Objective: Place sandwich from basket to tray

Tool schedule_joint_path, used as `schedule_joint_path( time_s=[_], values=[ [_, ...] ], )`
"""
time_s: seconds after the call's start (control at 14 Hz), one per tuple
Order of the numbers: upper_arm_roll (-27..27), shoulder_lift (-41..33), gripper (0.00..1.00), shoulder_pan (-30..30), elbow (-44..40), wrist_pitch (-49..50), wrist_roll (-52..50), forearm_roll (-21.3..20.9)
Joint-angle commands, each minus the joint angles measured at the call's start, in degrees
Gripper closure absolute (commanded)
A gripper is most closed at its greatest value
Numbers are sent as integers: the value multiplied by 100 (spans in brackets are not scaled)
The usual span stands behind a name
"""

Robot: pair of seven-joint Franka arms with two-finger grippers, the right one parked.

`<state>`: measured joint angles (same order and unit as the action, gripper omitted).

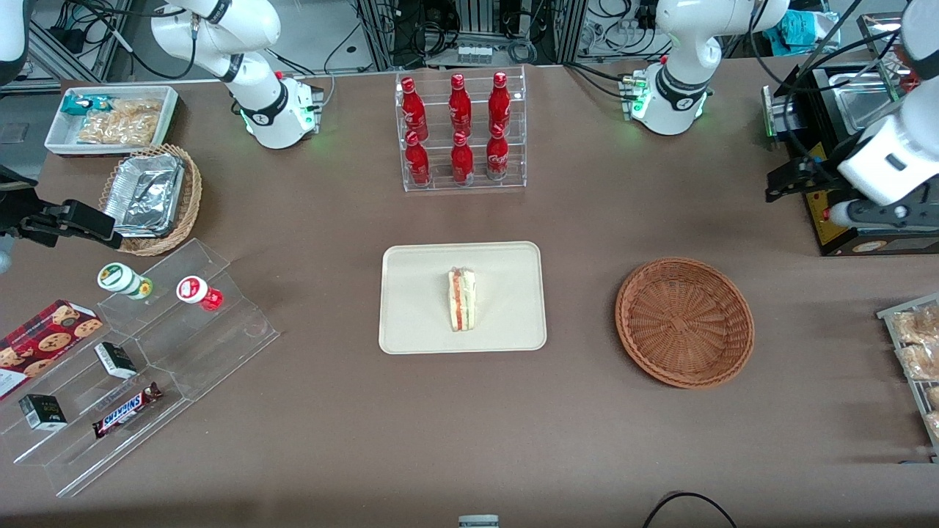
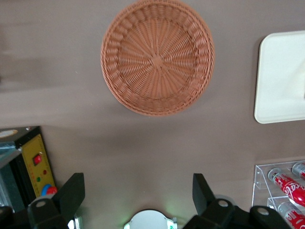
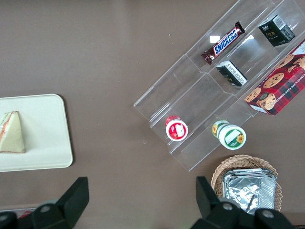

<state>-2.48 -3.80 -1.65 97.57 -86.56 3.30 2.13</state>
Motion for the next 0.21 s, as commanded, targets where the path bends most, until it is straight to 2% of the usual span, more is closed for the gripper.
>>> schedule_joint_path(
  time_s=[0.0, 0.14],
  values=[
    [99, -41, 0, 147, -133, -45, 66, -151],
    [99, -33, 0, 156, -107, -63, 39, -143]
  ],
)
